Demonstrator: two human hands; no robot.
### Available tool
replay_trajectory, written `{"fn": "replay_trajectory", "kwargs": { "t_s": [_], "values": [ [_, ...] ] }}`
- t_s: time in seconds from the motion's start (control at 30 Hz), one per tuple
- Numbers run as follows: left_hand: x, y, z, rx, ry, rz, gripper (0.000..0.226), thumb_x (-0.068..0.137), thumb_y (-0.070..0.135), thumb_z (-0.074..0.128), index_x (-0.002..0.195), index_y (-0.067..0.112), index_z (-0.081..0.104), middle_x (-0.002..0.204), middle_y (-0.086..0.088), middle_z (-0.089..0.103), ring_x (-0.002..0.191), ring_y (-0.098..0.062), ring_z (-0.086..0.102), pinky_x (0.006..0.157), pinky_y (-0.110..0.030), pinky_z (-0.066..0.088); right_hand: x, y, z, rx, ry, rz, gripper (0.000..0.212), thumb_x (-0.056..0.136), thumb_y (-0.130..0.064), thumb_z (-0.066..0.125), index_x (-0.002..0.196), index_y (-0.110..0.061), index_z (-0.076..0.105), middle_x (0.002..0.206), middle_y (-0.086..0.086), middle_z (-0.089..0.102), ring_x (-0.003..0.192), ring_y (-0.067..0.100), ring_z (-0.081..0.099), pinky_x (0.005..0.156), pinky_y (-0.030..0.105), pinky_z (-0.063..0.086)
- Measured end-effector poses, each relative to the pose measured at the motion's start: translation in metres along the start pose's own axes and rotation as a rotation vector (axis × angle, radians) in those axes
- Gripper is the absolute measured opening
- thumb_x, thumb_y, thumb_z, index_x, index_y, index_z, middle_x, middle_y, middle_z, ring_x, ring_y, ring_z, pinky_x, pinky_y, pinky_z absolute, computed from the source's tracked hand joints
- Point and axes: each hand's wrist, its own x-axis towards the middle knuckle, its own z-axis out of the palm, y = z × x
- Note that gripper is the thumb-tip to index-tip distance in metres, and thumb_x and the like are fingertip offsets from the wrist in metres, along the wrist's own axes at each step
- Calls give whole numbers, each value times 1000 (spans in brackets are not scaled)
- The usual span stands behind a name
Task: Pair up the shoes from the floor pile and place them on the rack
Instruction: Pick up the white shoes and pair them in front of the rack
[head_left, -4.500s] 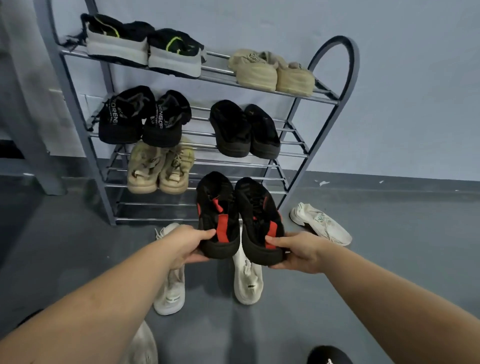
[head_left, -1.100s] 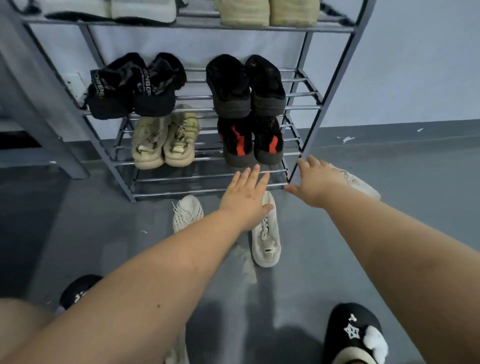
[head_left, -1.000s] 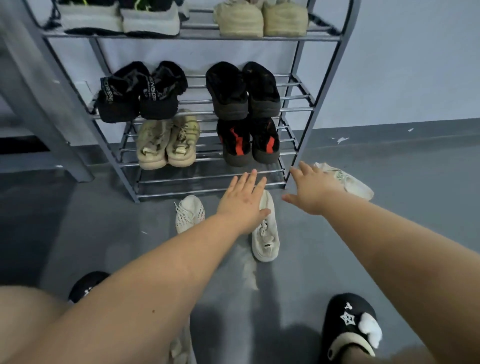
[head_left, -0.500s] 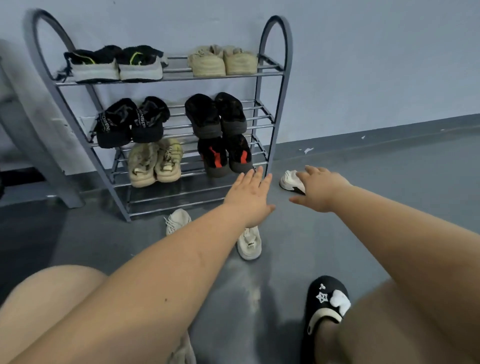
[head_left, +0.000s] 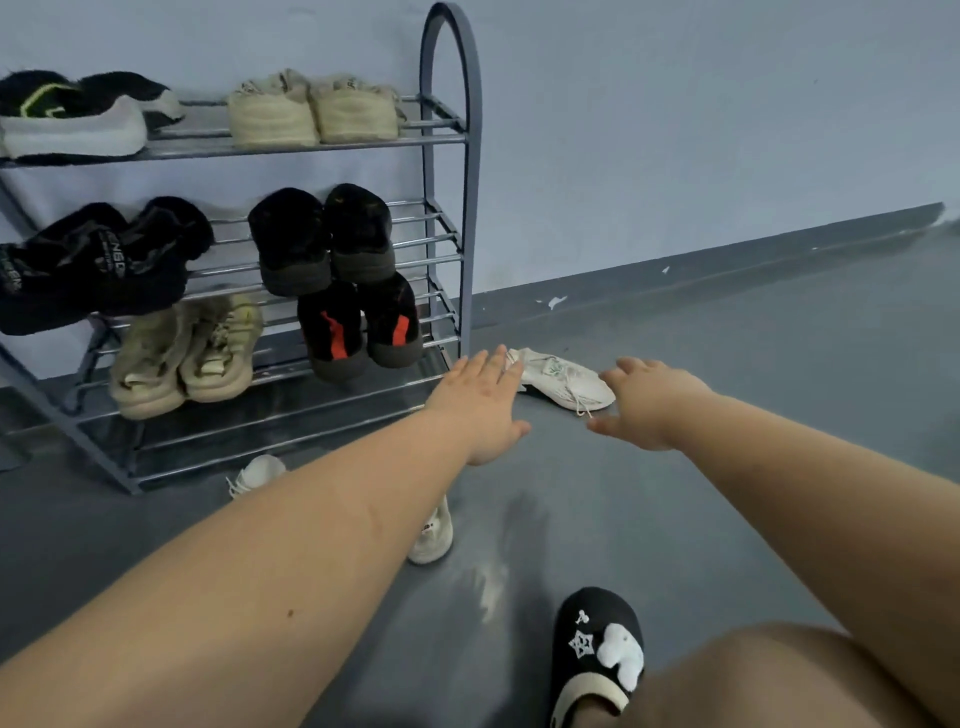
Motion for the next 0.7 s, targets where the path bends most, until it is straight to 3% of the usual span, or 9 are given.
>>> {"fn": "replay_trajectory", "kwargs": {
  "t_s": [0.57,0.7],
  "values": [
    [173,-15,104,-3,-273,13,77,96,49,36,152,16,-5,160,-9,-10,148,-25,-1,119,-36,2,183,57,108,150,-158,21,70,92,-58,42,146,-16,26,151,7,28,137,28,30,109,42,34],
    [213,-27,126,-9,-329,-4,76,96,49,36,152,18,-5,159,-8,-11,148,-24,0,119,-35,3,230,64,134,233,-173,50,74,92,-57,40,150,-17,17,155,7,20,141,29,24,111,43,31]
  ]
}}
